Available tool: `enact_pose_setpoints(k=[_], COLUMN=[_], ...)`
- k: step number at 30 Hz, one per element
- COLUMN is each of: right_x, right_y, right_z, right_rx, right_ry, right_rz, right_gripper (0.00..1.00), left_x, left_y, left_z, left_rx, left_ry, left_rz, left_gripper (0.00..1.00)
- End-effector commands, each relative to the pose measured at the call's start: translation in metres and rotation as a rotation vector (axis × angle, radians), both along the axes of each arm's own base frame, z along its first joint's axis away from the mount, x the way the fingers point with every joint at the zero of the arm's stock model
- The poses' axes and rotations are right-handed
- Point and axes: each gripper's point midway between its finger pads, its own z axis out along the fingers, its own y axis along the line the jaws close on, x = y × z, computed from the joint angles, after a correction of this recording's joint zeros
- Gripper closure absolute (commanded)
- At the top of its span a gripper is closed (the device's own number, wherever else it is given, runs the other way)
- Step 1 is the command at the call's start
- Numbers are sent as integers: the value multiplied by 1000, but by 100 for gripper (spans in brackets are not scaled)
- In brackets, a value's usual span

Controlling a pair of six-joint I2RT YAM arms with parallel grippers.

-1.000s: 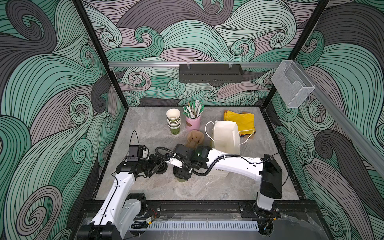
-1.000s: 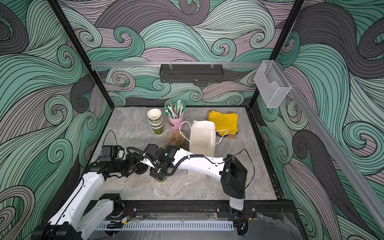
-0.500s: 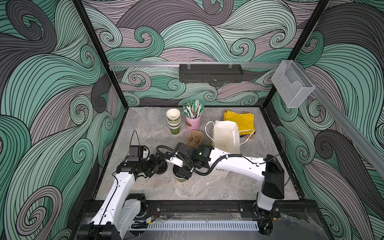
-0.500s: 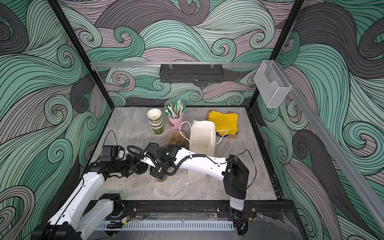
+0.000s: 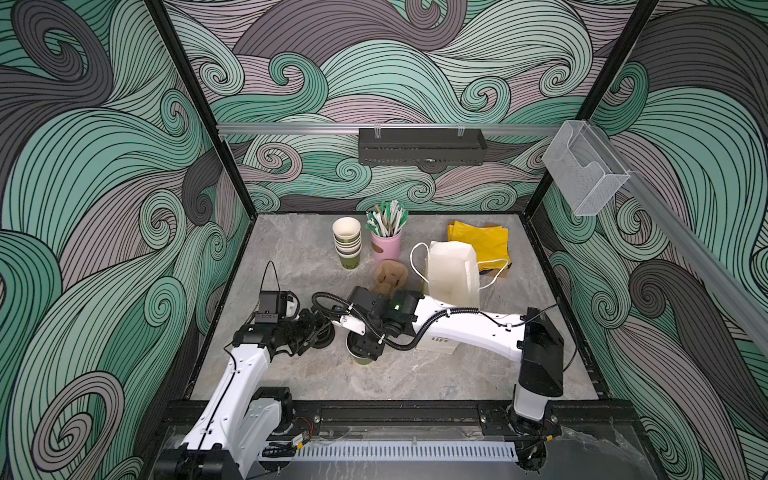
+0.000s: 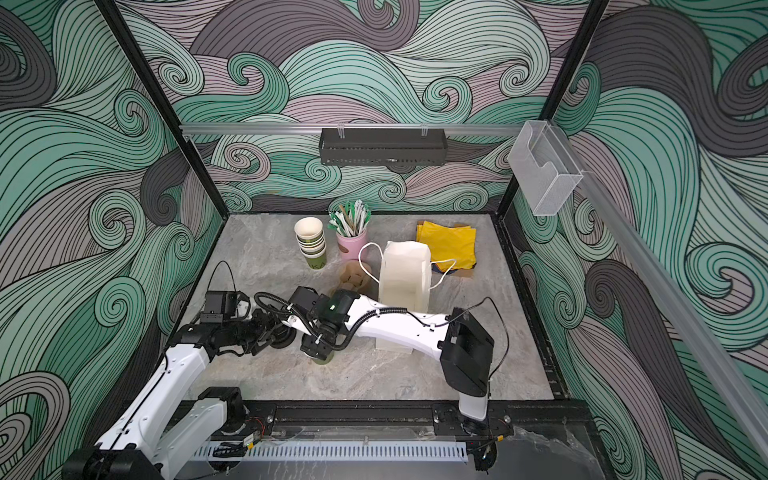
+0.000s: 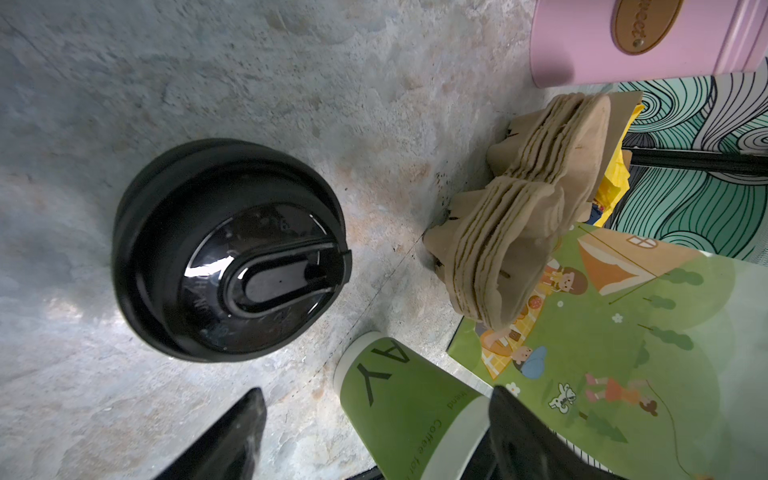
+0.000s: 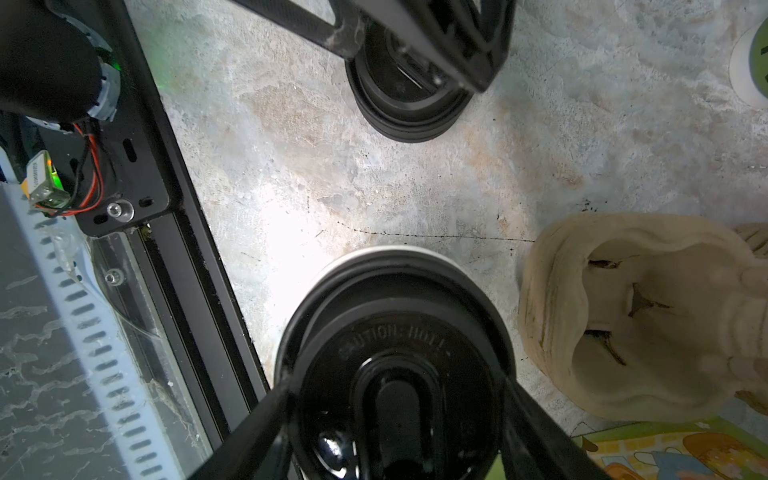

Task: Pack the takeout coffee
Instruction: 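Close the left gripper around the green paper cup body below the lid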

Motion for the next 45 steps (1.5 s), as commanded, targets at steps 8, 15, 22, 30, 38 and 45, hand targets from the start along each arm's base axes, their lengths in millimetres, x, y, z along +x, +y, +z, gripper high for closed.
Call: enact_pose_setpoints(k=[8, 15, 22, 30, 38, 45], right_x=[0, -3, -2, -4, -5, -4], right_y=[6, 6, 4, 0, -8, -8], right_z=[6, 1, -7, -19, -27, -25], right_rx=[20, 12, -12, -43, -86, -90], right_ry=[17, 37, 43, 74, 78, 64], right_rz=[-4, 6, 4, 15, 19, 24], right_gripper=[28, 28, 28, 28, 28, 26], left_x=[-4, -5, -6, -15, -40, -56], left_y=[0, -1, -3, -15, -30, -44], left_z=[2, 1, 1, 3, 7, 12], left_rx=[12, 12, 8, -4, -66, -162], left_ry=[3, 4, 8, 14, 25, 34], left_rz=[-8, -14, -22, -69, -125, -151], left_gripper=[13, 13, 13, 13, 14, 20])
